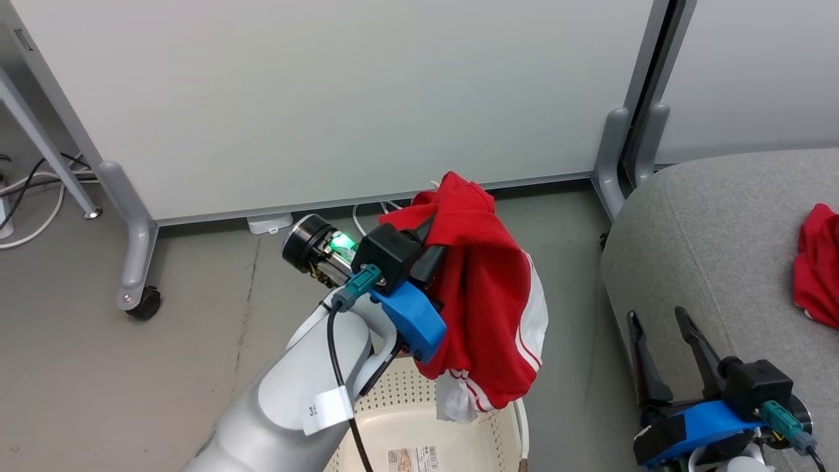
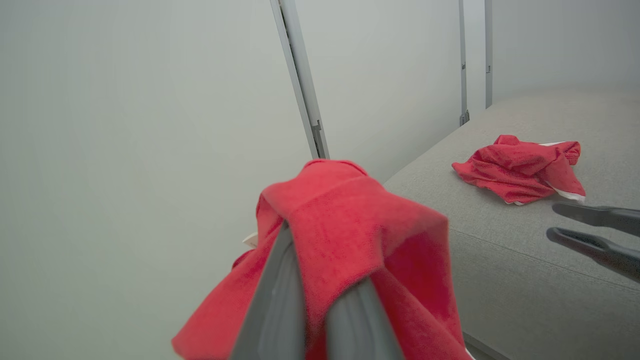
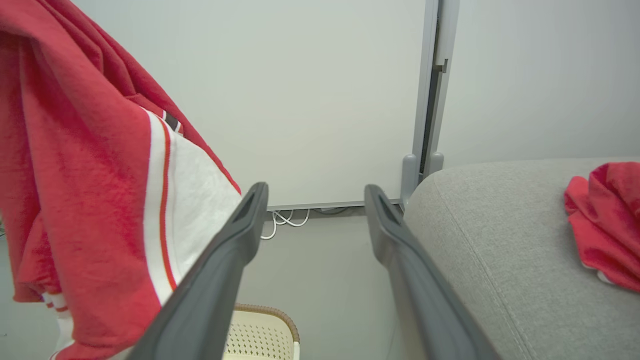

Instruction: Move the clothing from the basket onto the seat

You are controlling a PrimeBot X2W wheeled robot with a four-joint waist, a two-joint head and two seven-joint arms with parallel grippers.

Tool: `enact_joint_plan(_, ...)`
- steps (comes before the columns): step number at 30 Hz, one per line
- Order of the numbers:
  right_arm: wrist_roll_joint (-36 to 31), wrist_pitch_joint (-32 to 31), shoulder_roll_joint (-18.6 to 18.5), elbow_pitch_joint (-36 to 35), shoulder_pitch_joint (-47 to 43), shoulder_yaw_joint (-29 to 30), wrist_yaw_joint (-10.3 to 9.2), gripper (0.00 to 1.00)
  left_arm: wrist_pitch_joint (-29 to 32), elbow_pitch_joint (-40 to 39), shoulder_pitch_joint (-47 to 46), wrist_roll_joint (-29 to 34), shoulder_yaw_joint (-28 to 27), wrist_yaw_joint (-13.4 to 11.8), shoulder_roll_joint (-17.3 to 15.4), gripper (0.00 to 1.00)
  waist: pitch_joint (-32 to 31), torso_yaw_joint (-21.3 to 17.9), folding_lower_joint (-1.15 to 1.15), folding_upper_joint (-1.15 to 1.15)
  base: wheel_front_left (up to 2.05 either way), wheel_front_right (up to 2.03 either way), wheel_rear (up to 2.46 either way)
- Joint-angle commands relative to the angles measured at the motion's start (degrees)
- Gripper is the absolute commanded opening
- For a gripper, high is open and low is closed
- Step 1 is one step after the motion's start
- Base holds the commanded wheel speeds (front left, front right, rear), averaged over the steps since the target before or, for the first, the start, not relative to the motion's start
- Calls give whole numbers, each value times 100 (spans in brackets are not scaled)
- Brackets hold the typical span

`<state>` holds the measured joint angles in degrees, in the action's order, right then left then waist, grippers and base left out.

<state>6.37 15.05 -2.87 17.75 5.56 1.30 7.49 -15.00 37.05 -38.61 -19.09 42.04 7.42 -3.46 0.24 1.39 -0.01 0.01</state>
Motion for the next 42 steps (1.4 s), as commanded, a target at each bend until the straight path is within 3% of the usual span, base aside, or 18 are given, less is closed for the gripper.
enact_joint_plan(1,53,20,-3,-4,-96,-3,1,100,-27,-69,-45,-13,60,8,1,0,-21,32,1,-1,0,0,0)
enact_joint_plan(14,-57,20,-2,-37,135,-318,1,100,-27,-179,-80,-59,284,9,-21,0,3,71,1,-1,0,0,0)
enact_joint_plan(28,-205,20,-251,148,1030,-1690,1,100,-27,-256,-181,-105,464,9,12,0,80,175,1,-1,0,0,0)
enact_joint_plan(42,-110,20,-390,923,2055,-2519,1,100,-27,-360,-296,-157,654,10,50,0,236,327,1,-1,0,0,0)
